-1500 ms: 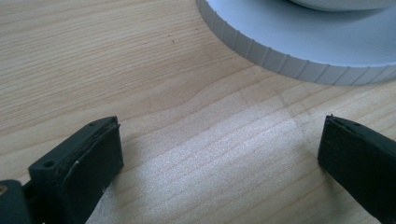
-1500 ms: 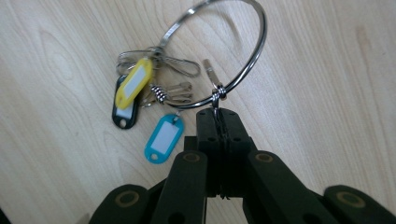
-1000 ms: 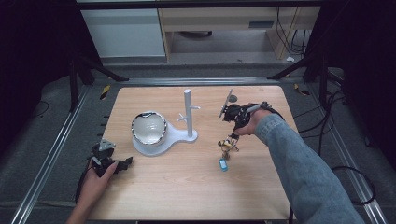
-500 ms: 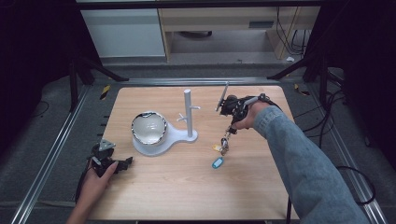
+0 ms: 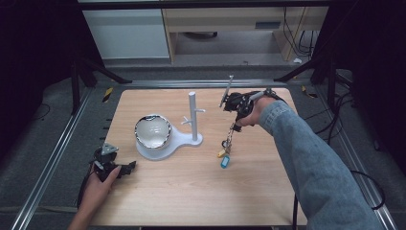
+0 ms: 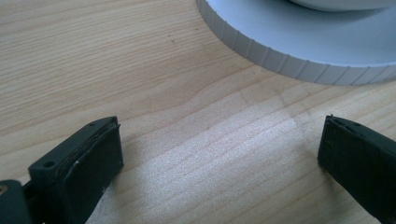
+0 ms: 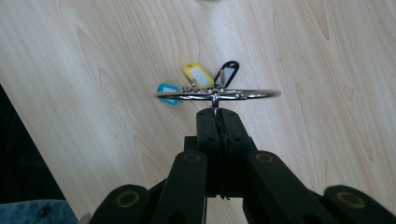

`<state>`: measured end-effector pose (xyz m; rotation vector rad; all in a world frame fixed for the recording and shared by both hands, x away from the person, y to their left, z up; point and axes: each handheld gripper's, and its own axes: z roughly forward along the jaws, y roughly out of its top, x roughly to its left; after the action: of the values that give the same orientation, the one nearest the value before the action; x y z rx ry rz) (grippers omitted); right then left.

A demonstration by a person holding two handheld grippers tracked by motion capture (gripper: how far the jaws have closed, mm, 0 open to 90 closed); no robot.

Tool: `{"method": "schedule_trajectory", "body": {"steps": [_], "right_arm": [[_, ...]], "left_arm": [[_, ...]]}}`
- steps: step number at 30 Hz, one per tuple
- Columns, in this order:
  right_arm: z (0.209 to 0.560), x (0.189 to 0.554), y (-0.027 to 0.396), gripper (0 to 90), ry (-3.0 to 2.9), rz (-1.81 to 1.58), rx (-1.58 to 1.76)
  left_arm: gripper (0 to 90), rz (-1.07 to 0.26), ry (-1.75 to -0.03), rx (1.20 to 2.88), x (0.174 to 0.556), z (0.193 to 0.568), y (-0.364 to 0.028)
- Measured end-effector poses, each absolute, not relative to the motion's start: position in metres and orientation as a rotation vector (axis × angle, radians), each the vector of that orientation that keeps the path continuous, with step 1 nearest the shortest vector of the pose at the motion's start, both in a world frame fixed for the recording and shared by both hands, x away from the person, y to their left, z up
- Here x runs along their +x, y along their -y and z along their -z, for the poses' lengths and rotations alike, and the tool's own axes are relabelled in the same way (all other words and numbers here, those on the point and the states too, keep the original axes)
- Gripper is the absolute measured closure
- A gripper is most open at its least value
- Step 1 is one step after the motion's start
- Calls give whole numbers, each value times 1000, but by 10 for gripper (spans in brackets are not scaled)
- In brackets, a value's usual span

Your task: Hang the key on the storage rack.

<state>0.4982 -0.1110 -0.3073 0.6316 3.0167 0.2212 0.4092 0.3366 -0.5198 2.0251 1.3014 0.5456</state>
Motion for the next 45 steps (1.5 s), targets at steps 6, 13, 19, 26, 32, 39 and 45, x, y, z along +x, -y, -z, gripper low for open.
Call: {"method": "schedule_trajectory", "body": {"steps": [6, 13, 19, 26, 32, 39, 45], "right_arm": [[301, 499, 108, 885, -3018, -221, 621], [295, 500, 105, 885, -3019, -216, 612], [288, 500, 105, 885, -3016, -210, 615], [278, 502, 104, 885, -3006, -218, 612], [271, 503, 103, 885, -3001, -226, 595], [263, 504, 101, 885, -2994, -237, 590], [259, 505, 101, 885, -2996, -246, 591]], "left_arm": [[0, -545, -1301, 2025, 409, 520, -337], [0, -546, -1301, 2025, 409, 520, -337], [0, -545, -1301, 2025, 409, 520, -337], [0, -545, -1301, 2025, 409, 520, -337], [0, -546, -1302, 2026, 409, 520, -337], [0, -545, -1302, 2026, 409, 520, -337], [0, -546, -1301, 2025, 409, 520, -337]]}}
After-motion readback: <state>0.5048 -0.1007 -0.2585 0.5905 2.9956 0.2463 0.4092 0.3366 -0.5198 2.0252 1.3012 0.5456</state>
